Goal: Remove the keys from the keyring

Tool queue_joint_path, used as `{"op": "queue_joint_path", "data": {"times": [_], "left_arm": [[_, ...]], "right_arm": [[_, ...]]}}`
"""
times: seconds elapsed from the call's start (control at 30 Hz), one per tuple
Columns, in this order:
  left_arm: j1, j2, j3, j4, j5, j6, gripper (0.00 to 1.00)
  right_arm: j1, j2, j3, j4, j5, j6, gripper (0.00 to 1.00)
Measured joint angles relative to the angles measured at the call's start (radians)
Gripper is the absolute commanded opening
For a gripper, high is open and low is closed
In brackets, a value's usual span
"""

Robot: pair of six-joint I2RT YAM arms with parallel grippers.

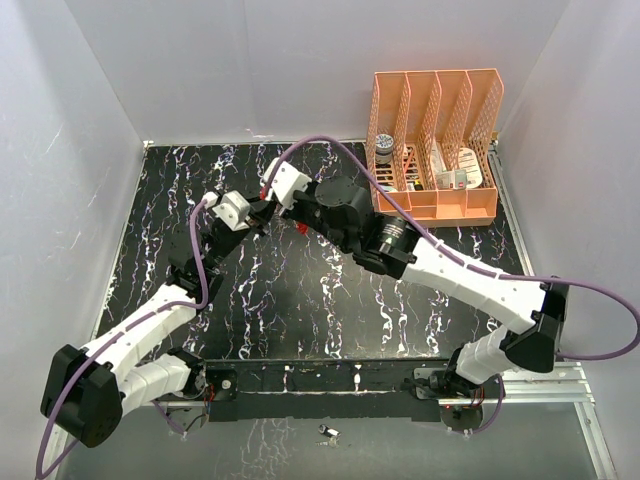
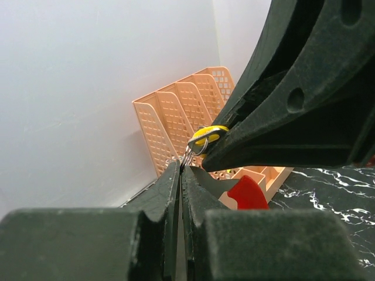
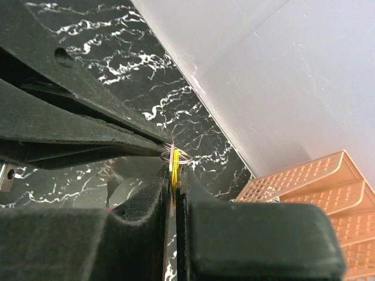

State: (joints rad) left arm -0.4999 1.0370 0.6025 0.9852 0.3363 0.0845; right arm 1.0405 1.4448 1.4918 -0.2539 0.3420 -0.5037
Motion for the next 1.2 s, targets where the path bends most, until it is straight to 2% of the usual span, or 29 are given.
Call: {"op": "queue_joint_path", "data": {"times": [0.33, 0.93, 1.2], "left_arm": [[0.000, -0.003, 0.022, -0.068, -0.013, 0.036, 0.00], [0.007, -0.025, 0.003, -0.097, -0.010, 0.055, 0.00], [0.009, -0.098, -0.020, -0.121, -0.023, 0.064, 0.07]], "right_arm": [[0.056, 0.041, 0.041, -0.036, 0.106, -0.072, 0.00], [0.081, 0.107, 0.111, -0.069, 0.078, -0.080, 0.00], [0.093, 0.106, 0.101, -0.030, 0.102, -0.082, 0.00]]}}
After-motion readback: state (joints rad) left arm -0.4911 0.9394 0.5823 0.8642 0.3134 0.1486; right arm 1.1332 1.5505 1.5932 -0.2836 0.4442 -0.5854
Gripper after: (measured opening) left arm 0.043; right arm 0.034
